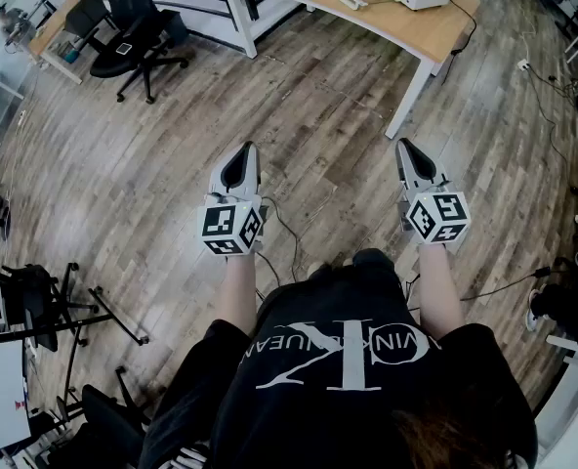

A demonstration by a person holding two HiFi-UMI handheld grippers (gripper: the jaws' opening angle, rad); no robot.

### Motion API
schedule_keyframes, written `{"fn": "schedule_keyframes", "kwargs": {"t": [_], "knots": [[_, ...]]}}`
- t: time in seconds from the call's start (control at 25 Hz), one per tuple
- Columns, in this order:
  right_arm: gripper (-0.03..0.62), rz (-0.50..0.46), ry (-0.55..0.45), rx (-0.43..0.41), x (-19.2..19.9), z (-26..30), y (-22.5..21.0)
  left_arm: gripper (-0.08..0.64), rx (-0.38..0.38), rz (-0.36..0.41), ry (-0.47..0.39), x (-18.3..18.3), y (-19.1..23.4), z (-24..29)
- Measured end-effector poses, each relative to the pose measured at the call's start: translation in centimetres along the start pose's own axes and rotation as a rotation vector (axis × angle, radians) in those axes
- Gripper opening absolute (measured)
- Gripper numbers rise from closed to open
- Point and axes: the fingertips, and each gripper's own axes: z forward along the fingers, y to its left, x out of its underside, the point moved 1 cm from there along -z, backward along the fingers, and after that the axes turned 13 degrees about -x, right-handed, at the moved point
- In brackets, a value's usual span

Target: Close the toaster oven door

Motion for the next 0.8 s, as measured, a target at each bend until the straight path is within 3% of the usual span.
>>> {"fn": "schedule_keyframes", "kwargs": {"t": [0.8], "knots": [[0.02, -0.025, -0.005, -0.019, -1.2, 2.2, 1.6, 0.011, -0.027, -0.033, -0.004, 0.5, 2.9, 0.3]]}}
